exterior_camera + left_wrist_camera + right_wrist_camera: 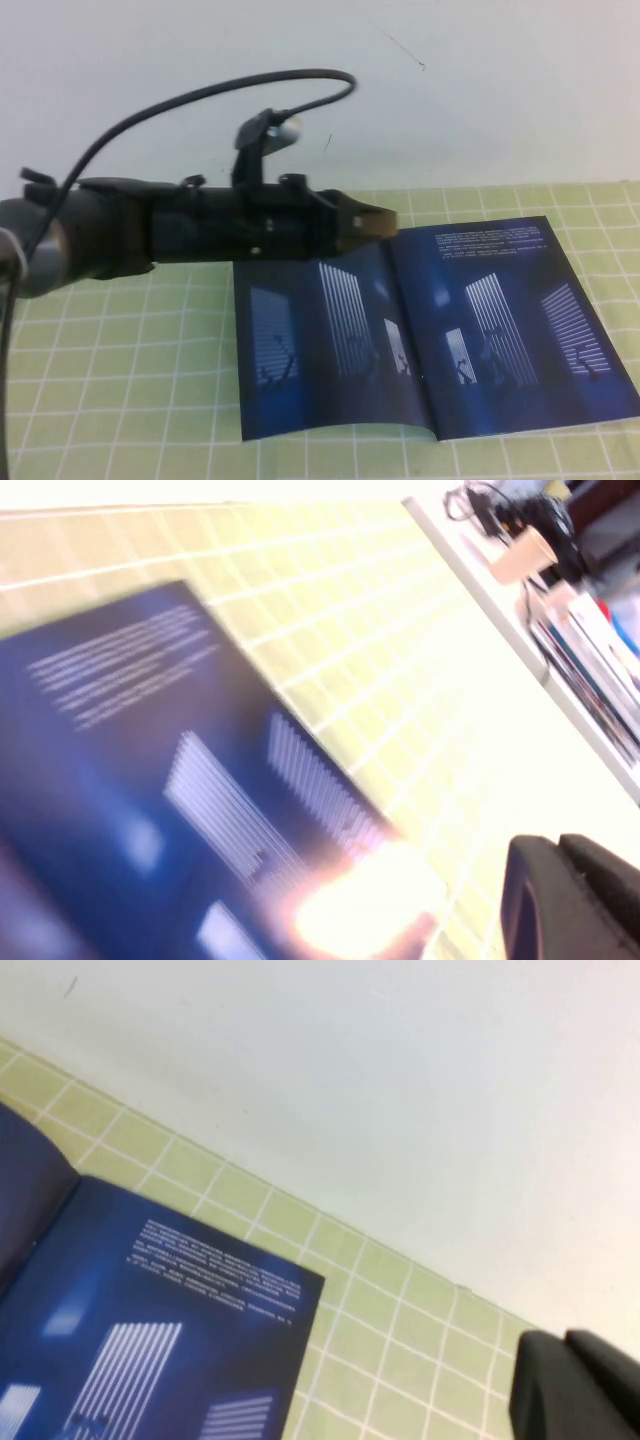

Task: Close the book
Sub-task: 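Close the open booklet and leave it lying on the table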

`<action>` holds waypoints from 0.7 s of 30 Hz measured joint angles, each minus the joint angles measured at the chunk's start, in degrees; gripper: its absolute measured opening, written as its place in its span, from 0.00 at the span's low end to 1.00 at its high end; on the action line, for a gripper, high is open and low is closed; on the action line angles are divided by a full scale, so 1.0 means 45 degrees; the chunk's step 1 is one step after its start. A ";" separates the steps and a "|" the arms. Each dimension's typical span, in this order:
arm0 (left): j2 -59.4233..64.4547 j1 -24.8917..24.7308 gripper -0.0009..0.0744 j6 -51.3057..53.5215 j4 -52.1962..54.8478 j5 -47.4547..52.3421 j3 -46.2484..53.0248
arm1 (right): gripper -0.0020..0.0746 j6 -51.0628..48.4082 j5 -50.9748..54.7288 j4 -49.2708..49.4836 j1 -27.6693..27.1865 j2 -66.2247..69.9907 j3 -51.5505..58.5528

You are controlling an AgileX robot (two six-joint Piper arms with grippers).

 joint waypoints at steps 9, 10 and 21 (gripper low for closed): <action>-0.0030 -0.2247 0.01 -0.0673 0.1905 -0.2255 -0.1301 | 0.02 -0.0391 0.2976 0.0726 0.0000 -0.1049 0.0000; -0.0051 -0.2276 0.01 -0.1436 0.2825 -0.2619 -0.1343 | 0.02 -0.0743 0.3421 0.0989 0.0000 -0.0977 0.0062; -0.0212 -0.1303 0.01 -1.2882 1.7518 -0.0795 -0.1395 | 0.02 -0.3950 0.2645 0.4914 0.0000 0.2842 0.1710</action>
